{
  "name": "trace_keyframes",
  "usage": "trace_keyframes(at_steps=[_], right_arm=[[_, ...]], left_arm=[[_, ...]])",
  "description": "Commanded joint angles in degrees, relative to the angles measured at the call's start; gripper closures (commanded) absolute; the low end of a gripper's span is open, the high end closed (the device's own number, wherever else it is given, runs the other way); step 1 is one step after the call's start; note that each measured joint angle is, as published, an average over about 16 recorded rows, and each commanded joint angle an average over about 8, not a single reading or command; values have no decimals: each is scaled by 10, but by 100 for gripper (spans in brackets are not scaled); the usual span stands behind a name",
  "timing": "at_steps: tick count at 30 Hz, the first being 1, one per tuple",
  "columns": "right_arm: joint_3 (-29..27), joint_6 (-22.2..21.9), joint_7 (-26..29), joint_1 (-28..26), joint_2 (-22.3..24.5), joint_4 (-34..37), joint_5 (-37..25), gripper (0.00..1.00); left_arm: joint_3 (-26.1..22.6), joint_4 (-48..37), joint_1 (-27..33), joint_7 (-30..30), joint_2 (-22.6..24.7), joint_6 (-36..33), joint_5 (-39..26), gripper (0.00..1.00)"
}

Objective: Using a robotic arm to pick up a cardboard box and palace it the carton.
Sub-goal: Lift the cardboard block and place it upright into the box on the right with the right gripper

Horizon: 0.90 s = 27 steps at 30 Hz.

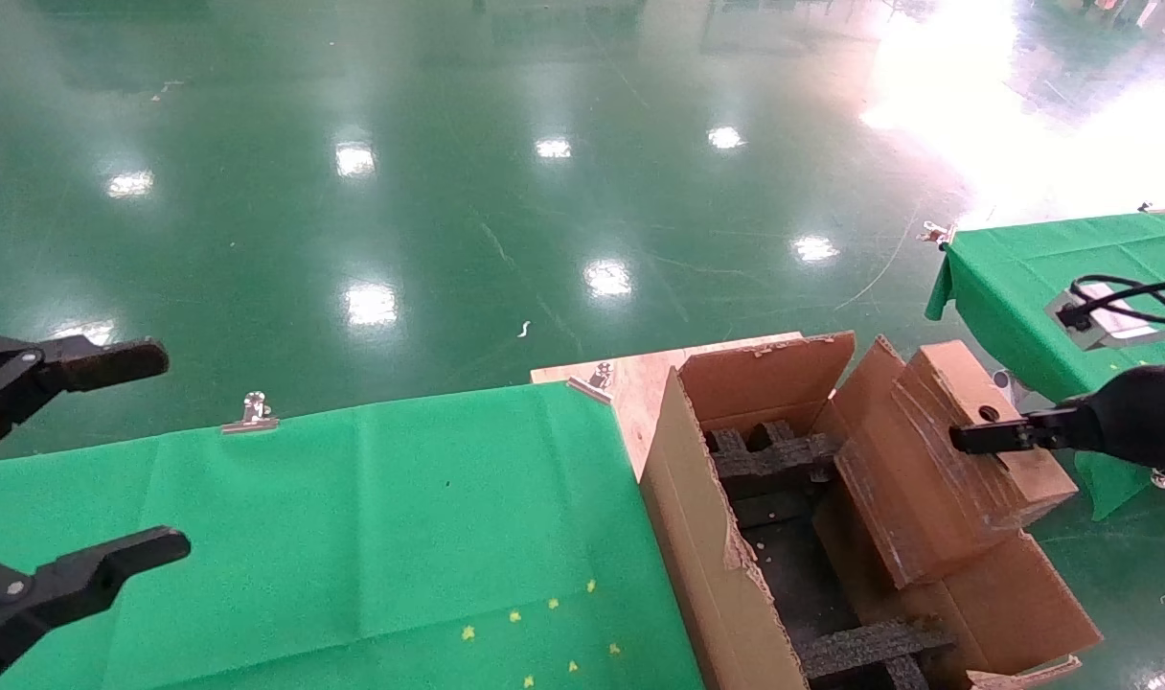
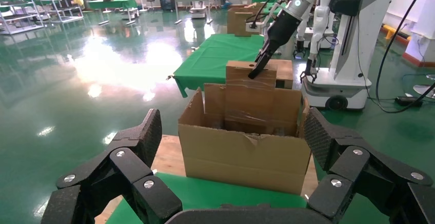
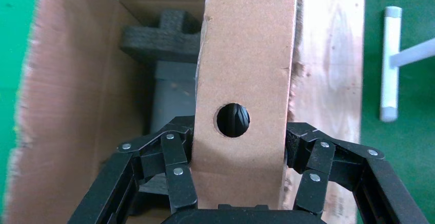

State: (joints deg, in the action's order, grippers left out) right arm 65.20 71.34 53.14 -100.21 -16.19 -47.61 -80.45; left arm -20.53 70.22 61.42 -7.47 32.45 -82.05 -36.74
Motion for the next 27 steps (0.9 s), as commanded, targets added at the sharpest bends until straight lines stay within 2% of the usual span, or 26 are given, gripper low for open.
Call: trace_keyframes(at_steps=[1,12,27], right_arm=[[3,-5,2,4,2,-4,-6,100],[16,-49,7,46,-9,5,1,100],[31,-119,-10,108,-55,39,15,100]], left_arm=[[0,0,0,0,0,0,0,0],[0,0,0,0,0,0,0,0],[0,0,0,0,0,0,0,0]])
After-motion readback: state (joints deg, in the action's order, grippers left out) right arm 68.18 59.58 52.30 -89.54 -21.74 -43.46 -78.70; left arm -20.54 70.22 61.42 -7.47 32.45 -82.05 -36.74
